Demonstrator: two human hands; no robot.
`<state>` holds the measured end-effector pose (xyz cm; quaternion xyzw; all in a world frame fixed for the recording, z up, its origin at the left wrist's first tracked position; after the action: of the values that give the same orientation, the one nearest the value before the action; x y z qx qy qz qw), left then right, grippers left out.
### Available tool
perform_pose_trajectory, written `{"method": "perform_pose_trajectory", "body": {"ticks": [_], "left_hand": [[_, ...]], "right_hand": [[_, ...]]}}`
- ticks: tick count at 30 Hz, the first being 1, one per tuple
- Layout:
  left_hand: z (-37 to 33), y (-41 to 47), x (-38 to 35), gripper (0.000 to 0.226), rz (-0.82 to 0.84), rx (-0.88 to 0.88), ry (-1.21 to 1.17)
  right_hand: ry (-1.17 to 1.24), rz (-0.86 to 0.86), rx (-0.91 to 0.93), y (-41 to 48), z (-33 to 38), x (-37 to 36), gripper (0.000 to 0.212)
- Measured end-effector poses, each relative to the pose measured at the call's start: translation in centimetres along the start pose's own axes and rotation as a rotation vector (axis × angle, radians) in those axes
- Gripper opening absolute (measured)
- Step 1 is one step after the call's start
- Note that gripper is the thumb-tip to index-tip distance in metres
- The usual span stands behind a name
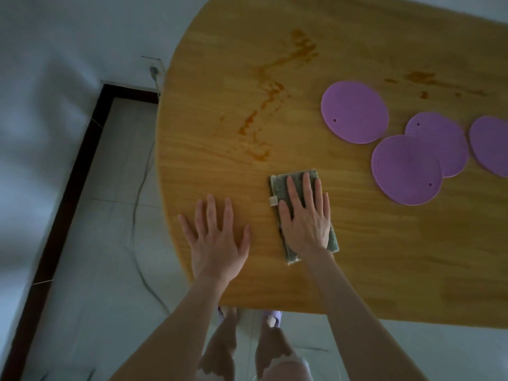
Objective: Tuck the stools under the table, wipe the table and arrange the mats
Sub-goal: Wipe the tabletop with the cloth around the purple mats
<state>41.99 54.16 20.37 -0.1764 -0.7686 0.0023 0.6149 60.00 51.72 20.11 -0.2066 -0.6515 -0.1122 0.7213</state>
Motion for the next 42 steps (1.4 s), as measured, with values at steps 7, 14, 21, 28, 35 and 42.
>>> {"method": "perform_pose_trajectory", "body": {"ticks": [7,14,21,28,35,42], "left_hand": [[0.4,-0.1,0.0,0.066,-0.09,-0.064,-0.058],[1.8,3.6,2.0,0.067,-0.134,0.036,-0.136],[2.9,8.3,2.3,0.071,-0.126,0.053,-0.094],[2.9,8.4,2.2,0.071,-0.106,0.051,-0.048],[2.8,8.3,2.4,0.071,-0.094,0.05,-0.046],[2.7,8.6,2.7,0.071,-0.111,0.055,-0.06]], "right_hand": [[0.0,0.045,0.053,4.9,5.5,0.6,0.056],[-0.007,0.022,0.043,5.2,4.2,0.7,0.059],[-0.036,0.036,0.19,10.3,9.2,0.9,0.056],[-0.05,0.044,0.178,11.2,7.4,1.1,0.056],[-0.061,0.036,0.395,12.3,11.7,1.2,0.055],[-0.09,0.064,0.383,13.4,10.8,1.4,0.055]]}}
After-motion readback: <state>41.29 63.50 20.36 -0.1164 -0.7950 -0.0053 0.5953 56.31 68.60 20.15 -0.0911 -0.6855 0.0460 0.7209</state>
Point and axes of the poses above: each hand's wrist, its own y-axis towards the middle knuckle, its own x-axis out of the back of the hand, z = x × y, the point moved 2 cm from there along y, towards the middle knuckle, and after that the axes turned 6 degrees about -y, right-handed, at the moved point
